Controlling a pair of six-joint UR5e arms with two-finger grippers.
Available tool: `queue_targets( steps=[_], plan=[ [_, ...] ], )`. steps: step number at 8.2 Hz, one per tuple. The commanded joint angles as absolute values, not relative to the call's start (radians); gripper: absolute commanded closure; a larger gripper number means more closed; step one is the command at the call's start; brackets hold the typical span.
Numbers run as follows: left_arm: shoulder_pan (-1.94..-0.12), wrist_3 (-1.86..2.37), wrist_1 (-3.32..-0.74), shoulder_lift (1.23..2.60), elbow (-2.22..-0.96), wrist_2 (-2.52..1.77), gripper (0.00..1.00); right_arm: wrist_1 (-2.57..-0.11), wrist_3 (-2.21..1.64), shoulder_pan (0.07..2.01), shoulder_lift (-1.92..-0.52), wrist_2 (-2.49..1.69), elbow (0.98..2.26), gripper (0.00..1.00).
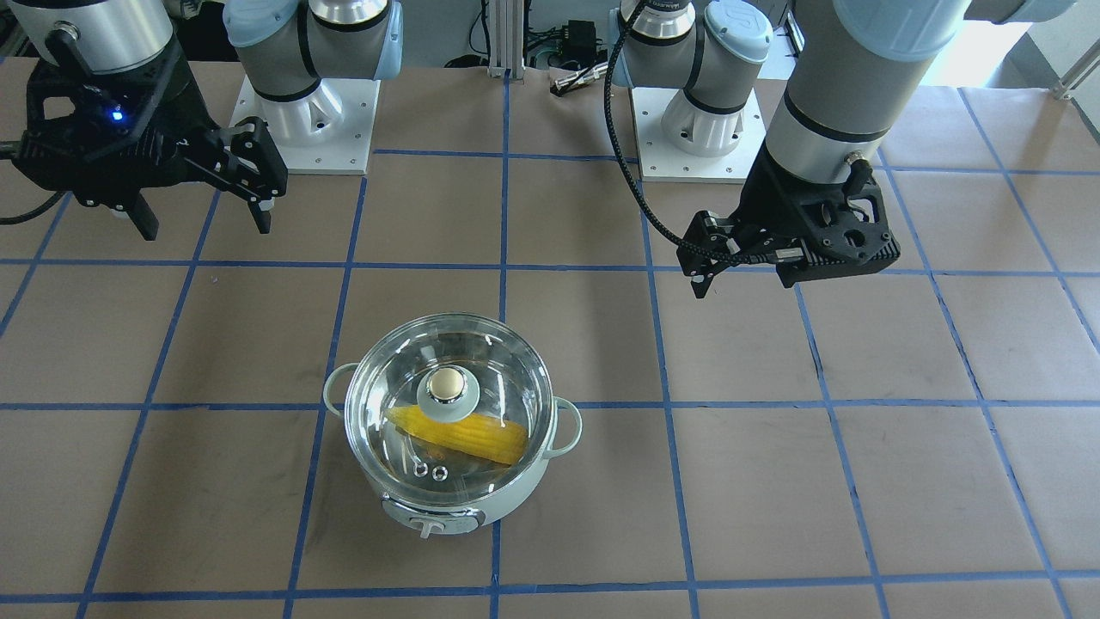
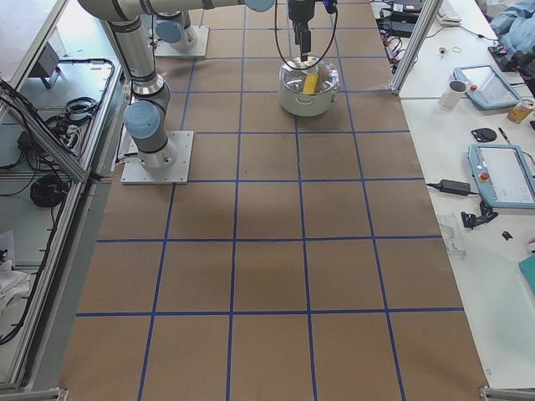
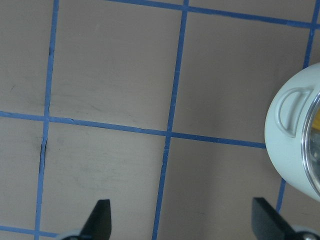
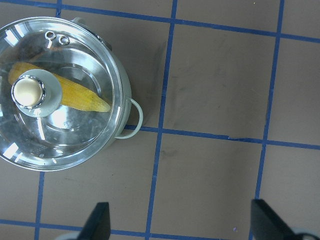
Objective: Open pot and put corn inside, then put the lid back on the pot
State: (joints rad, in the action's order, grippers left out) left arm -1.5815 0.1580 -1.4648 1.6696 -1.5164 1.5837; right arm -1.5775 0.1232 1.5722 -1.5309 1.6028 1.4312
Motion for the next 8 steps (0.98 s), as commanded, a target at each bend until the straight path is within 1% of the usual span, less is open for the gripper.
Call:
queue_targets(
  steps=[1, 8],
  plan=[
    [-1.582, 0.161, -1.47, 1.666, -1.512, 1.585, 0.0, -1.577, 0.123, 1.572, -1.531, 1.603, 1.431, 0.0],
    [-1.582, 0.156, -1.462, 1.672, -1.514, 1.575, 0.0, -1.577, 0.12, 1.572, -1.531, 1.603, 1.431, 0.0]
  ],
)
